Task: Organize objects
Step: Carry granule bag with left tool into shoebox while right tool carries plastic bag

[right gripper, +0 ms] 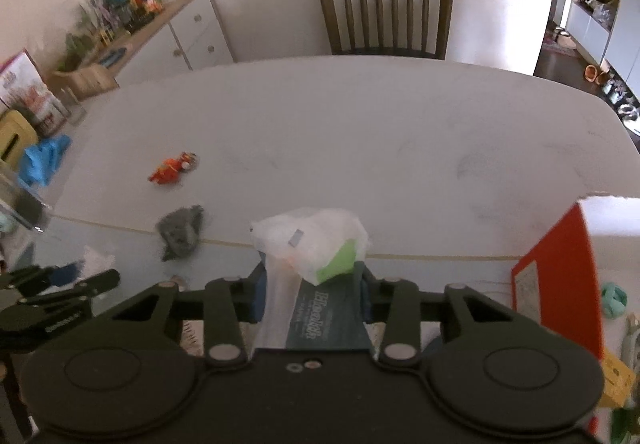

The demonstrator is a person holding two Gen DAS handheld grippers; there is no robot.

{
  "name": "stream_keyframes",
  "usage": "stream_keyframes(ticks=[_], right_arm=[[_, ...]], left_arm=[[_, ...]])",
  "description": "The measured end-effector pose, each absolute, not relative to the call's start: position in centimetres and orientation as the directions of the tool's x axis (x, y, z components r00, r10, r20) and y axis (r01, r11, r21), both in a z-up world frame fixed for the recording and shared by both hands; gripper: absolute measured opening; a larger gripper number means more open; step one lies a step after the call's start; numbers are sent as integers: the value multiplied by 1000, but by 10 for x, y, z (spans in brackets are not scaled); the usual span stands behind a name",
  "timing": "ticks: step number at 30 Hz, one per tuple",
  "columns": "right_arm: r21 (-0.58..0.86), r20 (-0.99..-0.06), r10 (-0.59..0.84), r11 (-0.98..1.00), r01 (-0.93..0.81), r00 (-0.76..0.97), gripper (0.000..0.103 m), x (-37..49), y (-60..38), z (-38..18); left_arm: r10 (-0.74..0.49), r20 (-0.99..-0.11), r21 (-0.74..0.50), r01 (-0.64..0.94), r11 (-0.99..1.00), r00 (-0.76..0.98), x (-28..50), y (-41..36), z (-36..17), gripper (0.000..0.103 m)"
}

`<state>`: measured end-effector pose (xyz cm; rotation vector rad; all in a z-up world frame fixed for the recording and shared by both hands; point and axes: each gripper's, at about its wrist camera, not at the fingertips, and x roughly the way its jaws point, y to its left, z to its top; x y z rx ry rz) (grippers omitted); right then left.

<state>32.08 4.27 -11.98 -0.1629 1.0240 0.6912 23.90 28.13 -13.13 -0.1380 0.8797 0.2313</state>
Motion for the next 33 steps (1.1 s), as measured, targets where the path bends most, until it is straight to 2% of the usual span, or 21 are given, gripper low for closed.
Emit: stream_keyframes(ticks=[17,33], right_arm=[[270,-778,532,764,-587,334,40,287,-45,-52],[296,-739,542,796,-529,402,40,292,-168,-25]], left_arm=[[-24,-750,-72,-46,996,661,203,187,-56,40],[-128,-729,-70,112,991,673,210,51,-24,40]])
